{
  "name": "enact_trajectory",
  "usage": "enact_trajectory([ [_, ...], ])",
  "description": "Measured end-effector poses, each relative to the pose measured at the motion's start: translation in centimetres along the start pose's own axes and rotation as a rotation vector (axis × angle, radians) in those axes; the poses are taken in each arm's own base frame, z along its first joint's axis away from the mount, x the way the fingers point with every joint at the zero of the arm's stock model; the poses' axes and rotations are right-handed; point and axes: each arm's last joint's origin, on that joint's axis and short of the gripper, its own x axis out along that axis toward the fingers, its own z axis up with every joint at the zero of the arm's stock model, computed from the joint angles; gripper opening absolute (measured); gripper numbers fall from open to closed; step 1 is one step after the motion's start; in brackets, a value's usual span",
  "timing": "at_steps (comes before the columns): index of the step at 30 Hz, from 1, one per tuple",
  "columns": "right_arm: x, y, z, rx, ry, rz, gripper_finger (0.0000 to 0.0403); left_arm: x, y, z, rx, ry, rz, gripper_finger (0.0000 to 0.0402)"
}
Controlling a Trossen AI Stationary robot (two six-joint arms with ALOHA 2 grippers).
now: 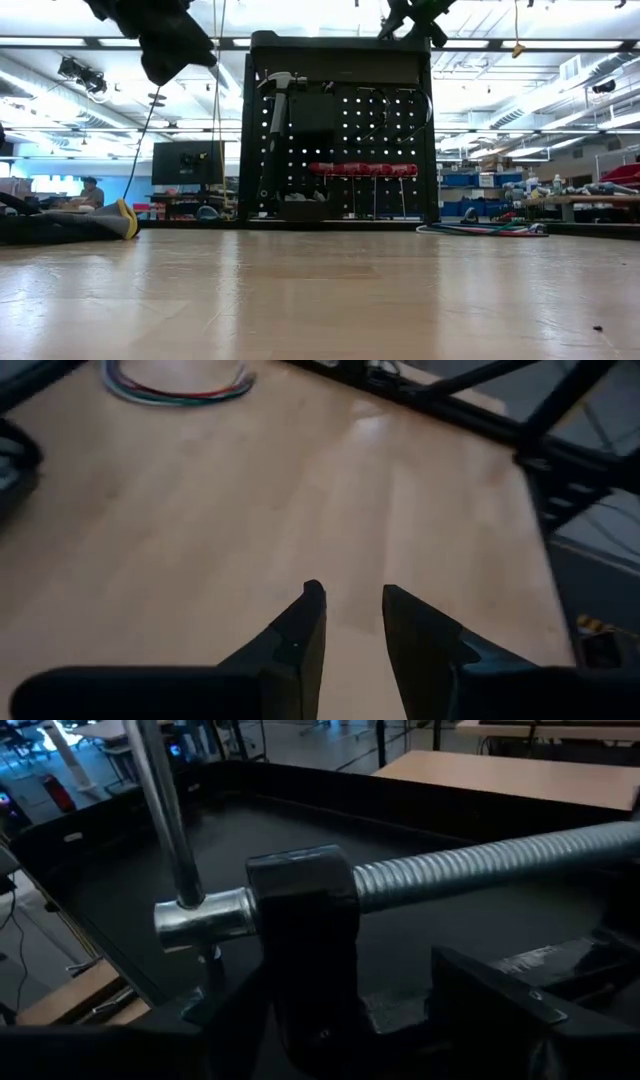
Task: Hang tools onto peg board
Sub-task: Put the black clamp on the on the peg board
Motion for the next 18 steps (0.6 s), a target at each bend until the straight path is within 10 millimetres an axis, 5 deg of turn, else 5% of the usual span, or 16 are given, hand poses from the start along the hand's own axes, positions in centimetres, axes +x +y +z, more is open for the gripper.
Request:
enact_trajectory([
  [18,0.62,0.49,0.07,-0.192,-0.029,-0.048,0.0295,0.0,-0.25,0.05,0.002,0.014,-0.067,0.0108],
])
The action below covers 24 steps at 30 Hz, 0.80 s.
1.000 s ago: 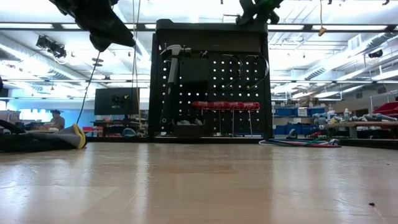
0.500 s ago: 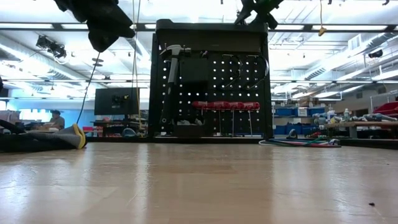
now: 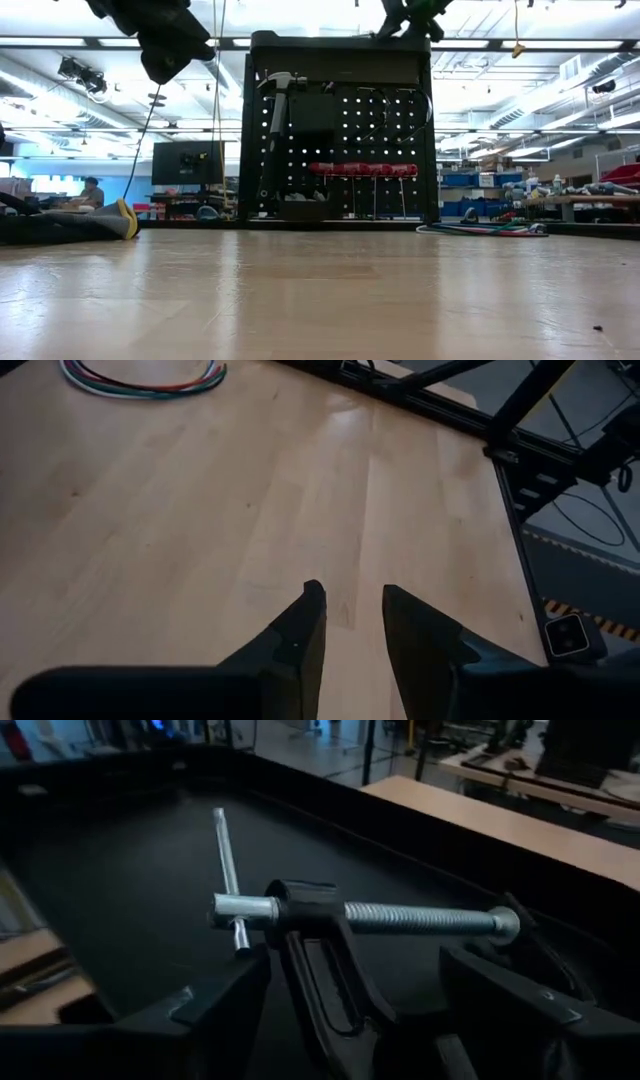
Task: Hang tools onto peg board
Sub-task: Put the black clamp on the on the peg board, then put the white spirit level on the peg board
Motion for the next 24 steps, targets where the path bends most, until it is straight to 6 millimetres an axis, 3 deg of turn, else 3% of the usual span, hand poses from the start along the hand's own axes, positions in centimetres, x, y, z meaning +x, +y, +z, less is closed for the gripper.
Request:
enact_trajectory([
  [5,0.1,-0.1,0.1,-0.066,-0.012,-0.025,0.0319,0.0,0.1,-0.4,0.005,0.045,0.006,0.0108],
  [11,0.2,0.4,0.2,-0.152,-0.022,-0.005,0.0329,-0.3,0.7,-2.3,-0.03,0.279,-0.005,0.0108],
  [19,0.1,0.1,0.2,0.095,-0.022,0.013,0.0308,-1.1,1.2,-3.9,-0.094,0.496,-0.008,0.0108],
  [24,-0.1,2.4,0.1,0.059,0.003,0.2,0.0298,-2.0,1.5,-5.1,-0.179,0.672,0.019,0.0108],
])
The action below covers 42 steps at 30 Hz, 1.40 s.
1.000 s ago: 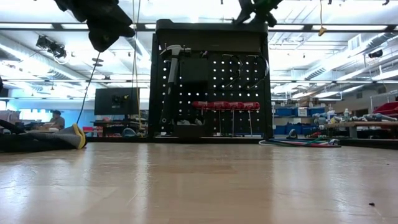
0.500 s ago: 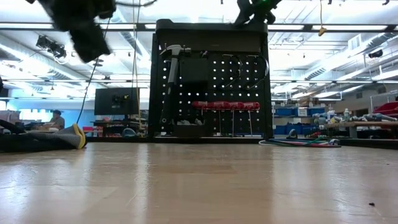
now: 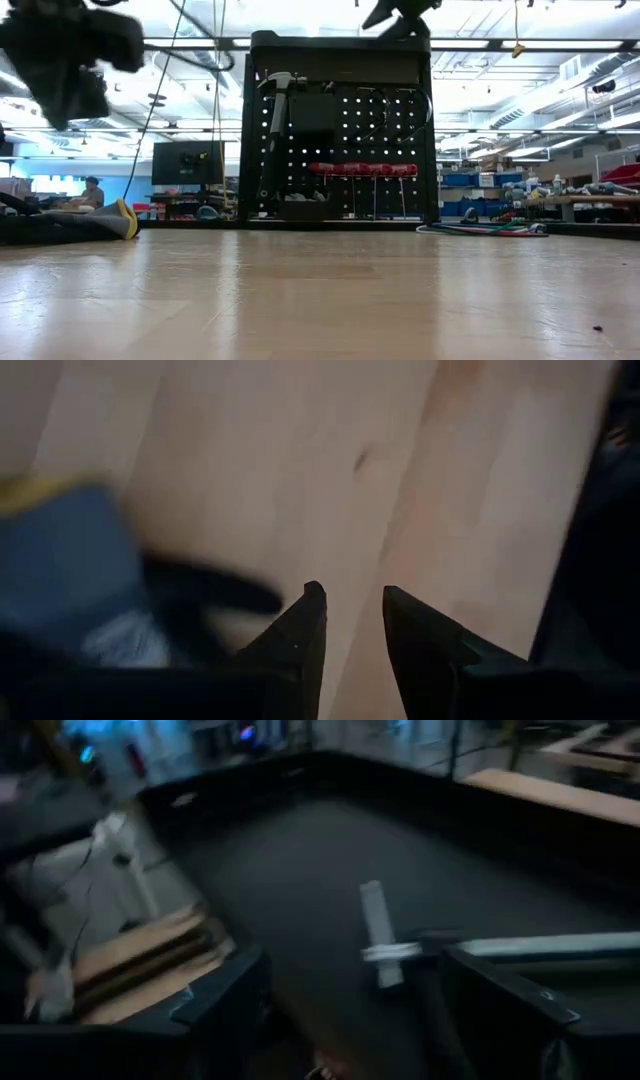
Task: Hang tools onto peg board
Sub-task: Put the white spirit level on the peg board
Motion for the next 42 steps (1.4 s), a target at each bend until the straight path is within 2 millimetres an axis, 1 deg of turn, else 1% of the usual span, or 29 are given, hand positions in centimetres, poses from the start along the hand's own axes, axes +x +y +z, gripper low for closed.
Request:
enact_trajectory([
  [3,0.3,2.4,-0.5,-0.075,0.044,0.058,0.0293,0.0,0.2,-0.9,-0.046,0.09,0.033,0.0108],
  [5,0.4,4.2,-0.9,-0.126,0.074,0.079,0.0289,0.0,0.0,-1.6,-0.086,0.164,0.016,0.0108],
  [8,0.3,7.1,-1.6,-0.18,0.109,0.1,0.0282,0.1,-0.8,-2.5,-0.154,0.245,-0.019,0.0108],
  [11,0.1,10.3,-2.0,-0.226,0.114,0.135,0.0275,0.2,-1.7,-3.4,-0.282,0.301,-0.013,0.0108],
  [16,-1.0,15.3,-2.6,-0.312,0.089,0.19,0.0263,0.5,-3.9,-4.8,-0.39,0.346,-0.05,0.0108],
  [21,-2.3,18.8,-3.3,-0.372,0.08,0.254,0.0254,1.8,-7.0,-4.5,-0.454,0.3,-0.184,0.0108],
  [24,-3.0,20.4,-3.8,-0.391,0.083,0.305,0.025,3.3,-8.9,-4.3,-0.481,0.305,-0.243,0.0108],
  [28,-3.8,22.2,-4.7,-0.417,0.107,0.364,0.0248,6.1,-11.1,-4.8,-0.535,0.414,-0.264,0.0108],
  [31,-4.1,23.4,-5.8,-0.442,0.142,0.4,0.0248,8.2,-12.3,-5.5,-0.563,0.531,-0.251,0.0108],
  [34,-4.2,24.5,-7.0,-0.465,0.172,0.43,0.0248,9.6,-13.0,-6.1,-0.564,0.597,-0.247,0.0108],
  [37,-4.3,25.3,-8.3,-0.481,0.212,0.454,0.0246,10.4,-13.5,-6.7,-0.599,0.634,-0.224,0.0108],
  [42,-4.5,26.2,-9.9,-0.507,0.271,0.464,0.0245,10.3,-13.7,-7.8,-0.636,0.751,-0.172,0.0113],
])
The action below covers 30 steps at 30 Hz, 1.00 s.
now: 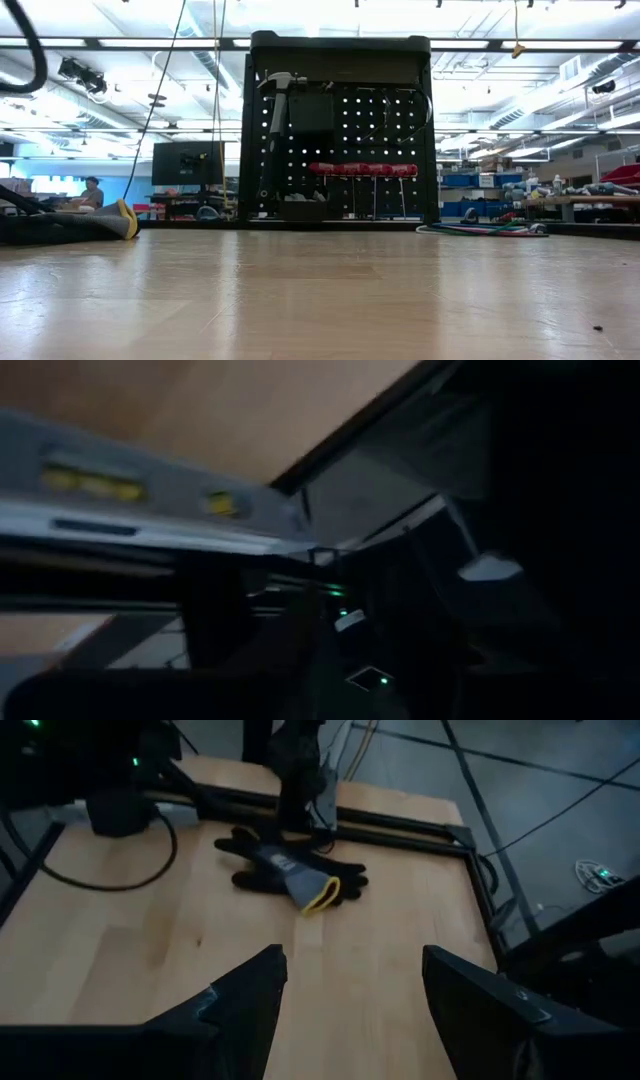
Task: Hang tools onto peg board
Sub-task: Put the white spirit level on the peg board
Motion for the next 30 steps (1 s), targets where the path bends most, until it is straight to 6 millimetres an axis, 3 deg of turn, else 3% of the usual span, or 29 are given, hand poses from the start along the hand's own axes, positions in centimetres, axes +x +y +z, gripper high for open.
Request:
enact_trajectory([
  [8,1.3,0.8,-1.5,-0.019,0.066,0.0,0.0241,0.4,2.1,-0.3,-0.256,-0.044,0.185,0.0134],
  [18,2.4,0.8,-2.8,-0.052,0.121,-0.001,0.0238,1.0,2.2,-0.2,-0.394,-0.085,0.181,0.0139],
  [30,3.8,1.3,-4.7,-0.106,0.193,0.023,0.0236,4.0,2.7,1.8,-0.542,0.077,0.362,0.0139],
])
